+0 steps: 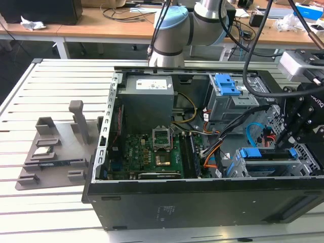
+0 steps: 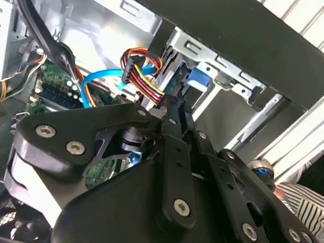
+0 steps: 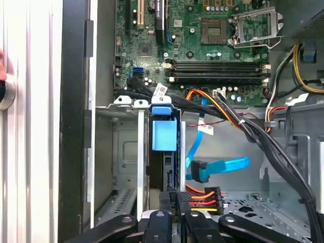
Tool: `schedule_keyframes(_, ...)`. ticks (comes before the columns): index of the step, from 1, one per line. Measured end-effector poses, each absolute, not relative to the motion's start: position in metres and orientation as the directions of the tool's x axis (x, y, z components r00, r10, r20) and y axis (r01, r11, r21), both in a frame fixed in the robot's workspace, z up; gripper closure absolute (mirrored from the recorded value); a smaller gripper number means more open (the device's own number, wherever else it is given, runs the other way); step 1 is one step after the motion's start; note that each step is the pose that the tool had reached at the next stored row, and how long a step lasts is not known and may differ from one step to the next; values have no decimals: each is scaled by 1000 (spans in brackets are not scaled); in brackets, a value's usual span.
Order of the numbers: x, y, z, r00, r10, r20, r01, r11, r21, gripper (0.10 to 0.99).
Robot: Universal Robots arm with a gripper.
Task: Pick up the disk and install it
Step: 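Insert the first disk wire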
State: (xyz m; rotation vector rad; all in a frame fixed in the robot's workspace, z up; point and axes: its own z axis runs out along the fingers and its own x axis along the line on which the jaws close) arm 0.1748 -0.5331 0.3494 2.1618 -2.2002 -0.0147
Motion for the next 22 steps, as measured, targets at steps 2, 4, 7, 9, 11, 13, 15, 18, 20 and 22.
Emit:
schedule_keyframes(2,176,-533,346,-17,-999,34,-999,18,47,918)
schedule_keyframes(4,176,-533,345,-16,-999,34,-999,18,47,918)
schedule_keyframes(7,176,-533,343,-15,-999,34,-999,17,47,918)
schedule_keyframes(9,176,-532,343,-15,-999,34,-999,17,47,918)
schedule_keyframes(11,176,-532,342,-15,-999,34,-999,17,47,918)
schedule_keyframes(13,176,-533,339,-15,-999,34,-999,17,47,918)
schedule_keyframes(15,176,-533,337,-15,-999,35,-999,17,47,918)
schedule_keyframes(18,176,-532,335,-15,-999,34,-999,17,47,918)
schedule_keyframes(20,176,-532,334,-15,-999,33,-999,17,47,847)
schedule_keyframes(22,176,-532,337,-15,-999,34,-999,17,47,847)
